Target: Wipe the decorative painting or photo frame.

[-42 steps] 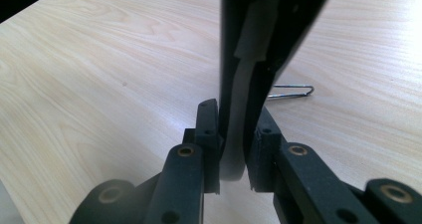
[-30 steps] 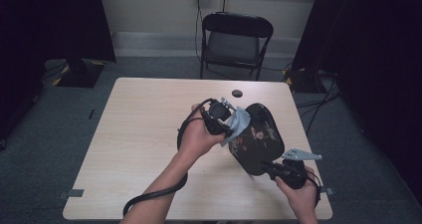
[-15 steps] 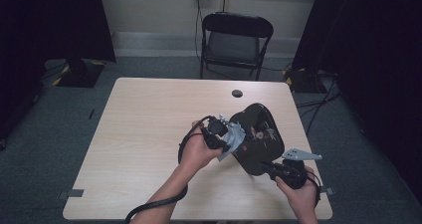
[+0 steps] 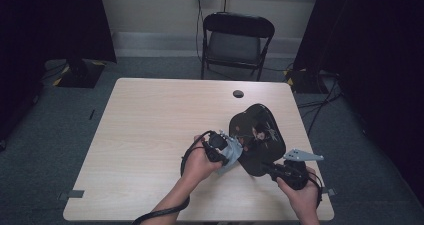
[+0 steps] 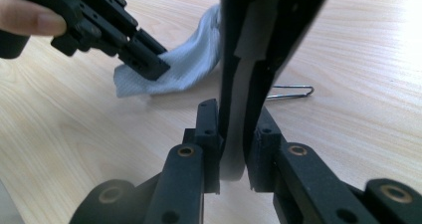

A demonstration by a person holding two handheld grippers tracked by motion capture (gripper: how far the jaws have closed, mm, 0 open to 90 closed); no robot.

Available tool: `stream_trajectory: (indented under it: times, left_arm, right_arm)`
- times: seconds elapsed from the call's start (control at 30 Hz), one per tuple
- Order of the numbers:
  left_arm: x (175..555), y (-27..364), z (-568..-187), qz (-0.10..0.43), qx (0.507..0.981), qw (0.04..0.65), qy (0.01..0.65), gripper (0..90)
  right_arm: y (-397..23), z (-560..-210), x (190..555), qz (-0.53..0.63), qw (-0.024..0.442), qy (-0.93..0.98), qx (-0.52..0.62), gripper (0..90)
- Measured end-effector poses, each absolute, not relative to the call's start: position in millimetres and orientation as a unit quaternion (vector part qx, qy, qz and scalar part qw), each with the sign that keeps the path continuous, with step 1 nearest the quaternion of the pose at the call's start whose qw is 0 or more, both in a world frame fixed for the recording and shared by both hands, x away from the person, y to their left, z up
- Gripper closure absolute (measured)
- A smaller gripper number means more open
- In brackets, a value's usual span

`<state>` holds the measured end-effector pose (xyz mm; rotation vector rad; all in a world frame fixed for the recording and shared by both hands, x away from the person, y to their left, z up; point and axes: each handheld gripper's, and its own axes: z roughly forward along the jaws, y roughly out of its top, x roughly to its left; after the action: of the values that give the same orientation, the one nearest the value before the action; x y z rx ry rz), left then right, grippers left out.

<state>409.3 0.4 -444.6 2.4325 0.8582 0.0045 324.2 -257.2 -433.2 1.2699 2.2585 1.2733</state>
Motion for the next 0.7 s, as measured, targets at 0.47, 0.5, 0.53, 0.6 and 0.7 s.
stream_trajectory:
  times: [0.47,0.5,0.53,0.6,0.7]
  left_arm:
    - [404.1,7.9,-457.6,-0.013,0.907,0.268,0.326,80.1]
    - [404.0,8.9,-455.6,-0.013,0.906,0.268,0.327,80.1]
    - [404.3,11.0,-451.3,-0.012,0.905,0.271,0.327,80.1]
    - [404.9,15.2,-440.9,-0.008,0.903,0.278,0.328,80.0]
    - [406.5,22.1,-421.6,0.004,0.9,0.29,0.327,80.0]
  right_arm:
    - [-257.2,-433.6,323.8,0.439,0.127,0.774,0.438,79.3]
    - [-257.3,-433.7,323.8,0.439,0.127,0.774,0.438,79.2]
    - [-257.3,-433.7,323.8,0.439,0.126,0.774,0.438,79.3]
    - [-257.4,-433.8,323.7,0.439,0.127,0.775,0.437,79.2]
    - [-257.7,-433.9,323.8,0.439,0.127,0.775,0.438,79.2]
